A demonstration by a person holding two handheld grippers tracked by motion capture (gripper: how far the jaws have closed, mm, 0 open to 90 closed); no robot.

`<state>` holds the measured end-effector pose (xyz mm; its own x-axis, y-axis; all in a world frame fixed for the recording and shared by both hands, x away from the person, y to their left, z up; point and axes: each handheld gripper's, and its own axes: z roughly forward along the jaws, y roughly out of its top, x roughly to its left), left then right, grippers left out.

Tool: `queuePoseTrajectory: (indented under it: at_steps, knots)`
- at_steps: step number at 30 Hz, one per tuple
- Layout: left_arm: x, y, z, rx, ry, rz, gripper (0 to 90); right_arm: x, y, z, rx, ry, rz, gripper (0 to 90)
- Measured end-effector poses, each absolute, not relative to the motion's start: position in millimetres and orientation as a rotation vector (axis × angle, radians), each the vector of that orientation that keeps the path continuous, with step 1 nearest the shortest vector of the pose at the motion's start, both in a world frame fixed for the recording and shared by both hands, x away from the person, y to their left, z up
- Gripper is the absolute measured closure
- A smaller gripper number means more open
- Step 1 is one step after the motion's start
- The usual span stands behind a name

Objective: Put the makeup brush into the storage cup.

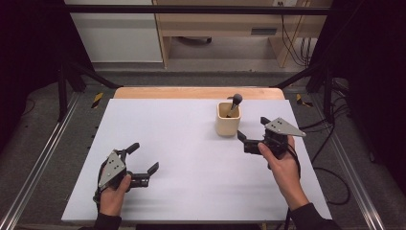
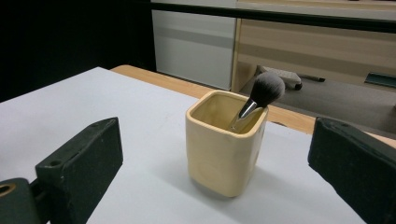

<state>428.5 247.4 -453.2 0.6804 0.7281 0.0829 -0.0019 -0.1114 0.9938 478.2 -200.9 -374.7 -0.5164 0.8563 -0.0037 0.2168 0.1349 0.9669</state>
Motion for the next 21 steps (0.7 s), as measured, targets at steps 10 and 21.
queuePoseTrajectory:
  at_steps: [10,21]
  knots:
    - [428,247,-453,1.578,0.612,0.687,2.6,472,-206,-375,1.033,1.832,1.406,3.6]
    - [428,247,-454,1.580,0.611,0.684,2.6,465,-219,-380,1.058,1.820,1.397,3.6]
